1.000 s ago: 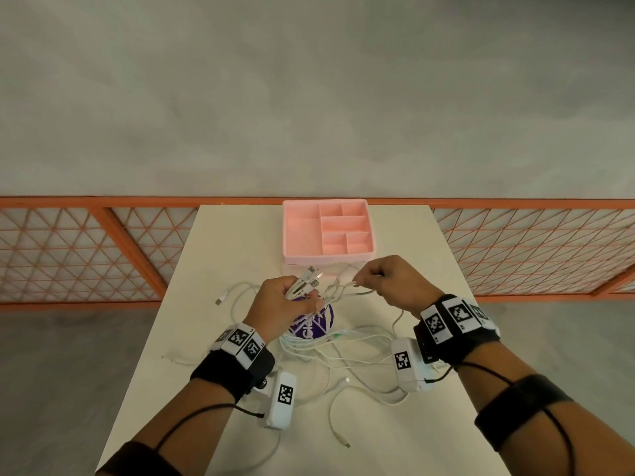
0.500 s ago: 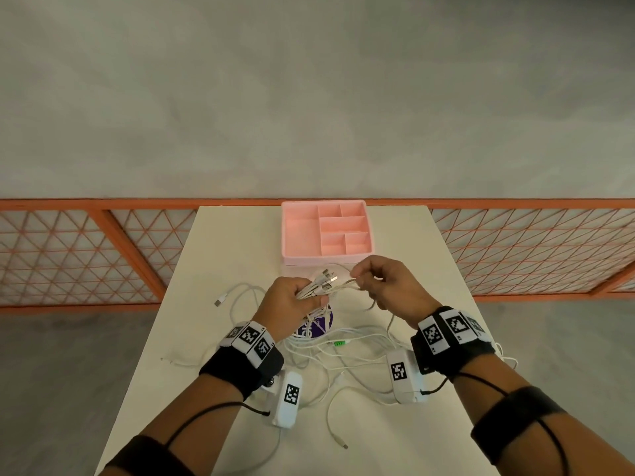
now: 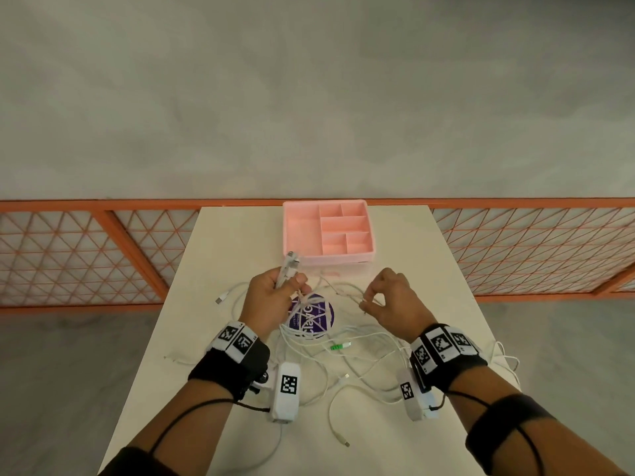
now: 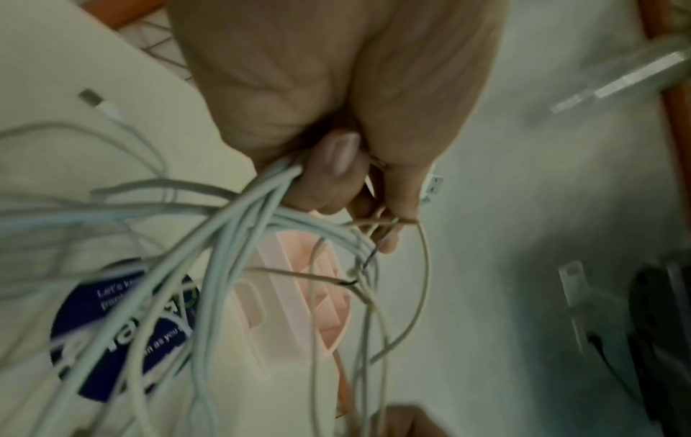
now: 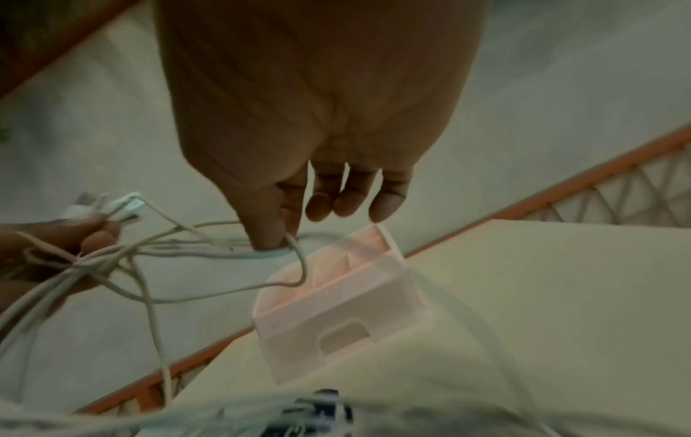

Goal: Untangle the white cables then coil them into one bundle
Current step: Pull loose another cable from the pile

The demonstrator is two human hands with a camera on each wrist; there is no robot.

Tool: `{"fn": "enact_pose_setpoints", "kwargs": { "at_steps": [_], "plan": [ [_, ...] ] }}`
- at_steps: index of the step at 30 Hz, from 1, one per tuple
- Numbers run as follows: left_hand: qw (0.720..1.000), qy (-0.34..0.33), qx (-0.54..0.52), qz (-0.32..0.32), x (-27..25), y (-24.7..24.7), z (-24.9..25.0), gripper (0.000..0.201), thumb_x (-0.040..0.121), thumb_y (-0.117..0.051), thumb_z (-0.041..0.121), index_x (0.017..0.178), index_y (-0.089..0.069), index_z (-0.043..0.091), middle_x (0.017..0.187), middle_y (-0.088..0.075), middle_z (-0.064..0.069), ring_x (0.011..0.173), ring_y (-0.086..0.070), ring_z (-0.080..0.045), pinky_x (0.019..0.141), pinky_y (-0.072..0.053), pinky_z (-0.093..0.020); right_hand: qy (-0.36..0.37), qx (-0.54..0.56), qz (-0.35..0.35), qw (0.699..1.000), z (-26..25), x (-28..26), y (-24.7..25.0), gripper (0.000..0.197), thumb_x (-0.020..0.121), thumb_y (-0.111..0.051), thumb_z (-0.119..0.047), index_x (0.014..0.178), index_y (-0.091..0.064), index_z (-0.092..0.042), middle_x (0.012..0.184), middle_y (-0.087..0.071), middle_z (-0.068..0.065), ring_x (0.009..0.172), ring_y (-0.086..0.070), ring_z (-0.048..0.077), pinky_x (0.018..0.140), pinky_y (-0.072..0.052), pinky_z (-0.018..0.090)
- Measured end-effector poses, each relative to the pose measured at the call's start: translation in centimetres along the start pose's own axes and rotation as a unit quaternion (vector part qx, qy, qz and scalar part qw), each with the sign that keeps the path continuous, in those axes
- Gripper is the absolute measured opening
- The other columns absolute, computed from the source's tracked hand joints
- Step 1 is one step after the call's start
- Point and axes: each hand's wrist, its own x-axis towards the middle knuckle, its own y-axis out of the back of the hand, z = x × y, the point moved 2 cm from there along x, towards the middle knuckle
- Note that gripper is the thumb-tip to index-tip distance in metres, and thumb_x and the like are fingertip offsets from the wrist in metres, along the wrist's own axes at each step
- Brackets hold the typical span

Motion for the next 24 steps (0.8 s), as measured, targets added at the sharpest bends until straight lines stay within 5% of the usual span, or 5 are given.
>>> {"fn": "enact_pose_setpoints", "kwargs": {
  "at_steps": [2, 9, 13, 19, 24],
  "plan": [
    [0.998, 0.015, -0.059, 0.015, 0.2, 0.6, -0.2, 0.019, 0.096, -0.064, 0.019, 0.081, -0.072, 0.013, 0.091, -0.073, -0.016, 0.041, -0.026, -0.010, 0.040, -0.024, -0.018, -0.033, 0.001, 0.012, 0.999, 0.9, -0.2, -0.2, 0.013, 0.089, -0.070, -0.031, 0.080, -0.067, -0.023, 0.096, -0.049, -0.004, 0.099, -0.043, 0.015, 0.084, -0.038, 0.027],
    [0.994, 0.037, -0.101, 0.025, 0.0, 0.5, -0.9, 0.019, 0.097, -0.062, 0.020, 0.081, -0.068, 0.012, 0.102, -0.074, -0.015, 0.045, -0.020, -0.011, 0.040, -0.021, -0.019, -0.113, 0.129, 0.084, 0.982, 1.6, -0.6, 0.6, 0.015, 0.083, -0.062, -0.005, 0.077, -0.050, -0.011, 0.069, -0.056, 0.002, 0.059, -0.052, 0.016, 0.056, -0.041, 0.024],
    [0.993, 0.046, -0.086, 0.060, 0.2, 0.7, -1.4, 0.018, 0.098, -0.061, 0.018, 0.081, -0.067, 0.011, 0.100, -0.076, -0.014, 0.044, -0.021, -0.011, 0.038, -0.024, -0.018, -0.134, 0.379, 0.096, 0.910, 1.4, -0.4, 1.4, 0.016, 0.091, -0.062, 0.001, 0.082, -0.050, -0.008, 0.066, -0.067, 0.013, 0.058, -0.061, 0.026, 0.055, -0.049, 0.031],
    [0.990, 0.052, -0.089, 0.093, 0.5, 0.2, -1.6, 0.017, 0.098, -0.060, 0.016, 0.083, -0.062, 0.009, 0.098, -0.076, -0.013, 0.041, -0.023, -0.010, 0.038, -0.024, -0.018, -0.184, 0.478, 0.106, 0.853, 1.5, -0.6, 1.8, 0.020, 0.091, -0.060, 0.004, 0.083, -0.048, -0.010, 0.054, -0.041, 0.005, 0.042, -0.040, 0.017, 0.050, -0.051, 0.034],
    [0.991, 0.046, -0.106, 0.072, 0.4, 0.1, -1.1, 0.022, 0.092, -0.047, -0.008, 0.084, -0.056, 0.010, 0.094, -0.073, -0.013, 0.042, -0.024, -0.009, 0.038, -0.023, -0.018, -0.168, 0.630, 0.138, 0.746, 1.7, -0.4, 2.8, 0.022, 0.093, -0.055, 0.005, 0.079, -0.050, -0.011, 0.060, -0.049, 0.008, 0.057, -0.062, 0.026, 0.061, -0.059, 0.038]
  ]
}}
